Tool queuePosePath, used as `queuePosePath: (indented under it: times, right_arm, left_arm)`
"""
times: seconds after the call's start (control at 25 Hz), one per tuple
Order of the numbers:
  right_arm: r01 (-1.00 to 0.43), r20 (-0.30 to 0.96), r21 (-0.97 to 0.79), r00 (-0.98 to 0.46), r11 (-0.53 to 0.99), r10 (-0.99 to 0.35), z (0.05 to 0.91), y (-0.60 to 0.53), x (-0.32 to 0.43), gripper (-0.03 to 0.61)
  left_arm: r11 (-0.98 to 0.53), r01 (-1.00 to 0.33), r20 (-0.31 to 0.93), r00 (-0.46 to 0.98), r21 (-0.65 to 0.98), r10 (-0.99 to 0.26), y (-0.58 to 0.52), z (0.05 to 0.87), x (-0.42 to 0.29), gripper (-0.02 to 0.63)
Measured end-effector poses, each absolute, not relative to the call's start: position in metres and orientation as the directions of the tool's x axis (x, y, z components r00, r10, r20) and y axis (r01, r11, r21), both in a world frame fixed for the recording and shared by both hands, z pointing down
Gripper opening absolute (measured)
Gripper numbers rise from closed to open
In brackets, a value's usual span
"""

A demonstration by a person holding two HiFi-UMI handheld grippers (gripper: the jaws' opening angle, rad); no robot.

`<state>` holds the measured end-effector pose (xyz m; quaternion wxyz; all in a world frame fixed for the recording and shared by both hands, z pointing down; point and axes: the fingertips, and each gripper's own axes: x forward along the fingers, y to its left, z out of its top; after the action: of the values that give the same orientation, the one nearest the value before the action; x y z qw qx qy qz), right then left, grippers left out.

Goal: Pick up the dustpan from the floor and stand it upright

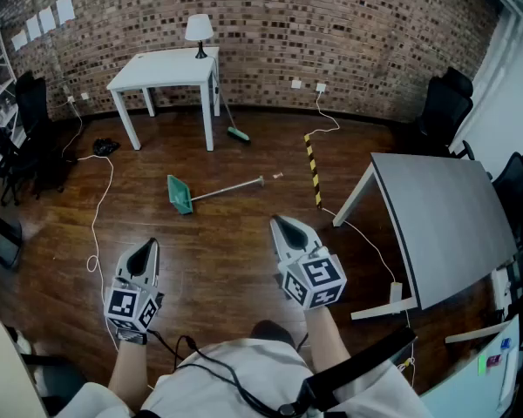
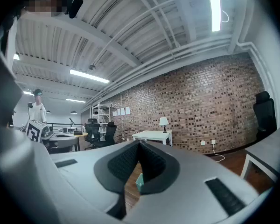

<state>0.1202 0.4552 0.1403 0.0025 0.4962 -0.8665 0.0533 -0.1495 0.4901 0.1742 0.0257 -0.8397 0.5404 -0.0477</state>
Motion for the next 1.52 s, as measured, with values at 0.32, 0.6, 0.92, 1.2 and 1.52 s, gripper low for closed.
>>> queuePosePath:
  times: [0.32,0.6,0.92,1.2,1.52]
  right_arm:
    - [-0.878,0.062,-0.094,-0.476,0.469,-0.878,0.152,0.417,0.114,-0.012]
    - [-0.862,0.063,-0.043,-0.506,0.505,-0.860,0.168,0.317,0.118,-0.012]
    - [-0.835,0.030,0.005,-0.550,0.551,-0.834,0.135,0.131,0.150,-0.012]
    - [-0.822,0.046,-0.021,-0.570,0.569,-0.821,0.140,0.022,0.175,-0.012]
    - [-0.821,0.074,-0.044,-0.571,0.570,-0.817,0.152,-0.041,0.177,-0.012]
  left_arm:
    - [-0.433,-0.897,0.065,0.428,-0.093,-0.901,0.444,0.190,-0.162,-0.008]
    - [-0.413,-0.904,0.084,0.406,-0.106,-0.910,0.348,0.205,-0.152,-0.008]
    - [-0.345,-0.932,0.044,0.342,-0.111,-0.939,0.176,0.169,-0.124,-0.008]
    - [-0.315,-0.943,0.058,0.311,-0.108,-0.949,0.076,0.168,-0.099,-0.008]
    - [-0.305,-0.946,0.093,0.295,-0.109,-0.951,0.009,0.174,-0.099,-0.008]
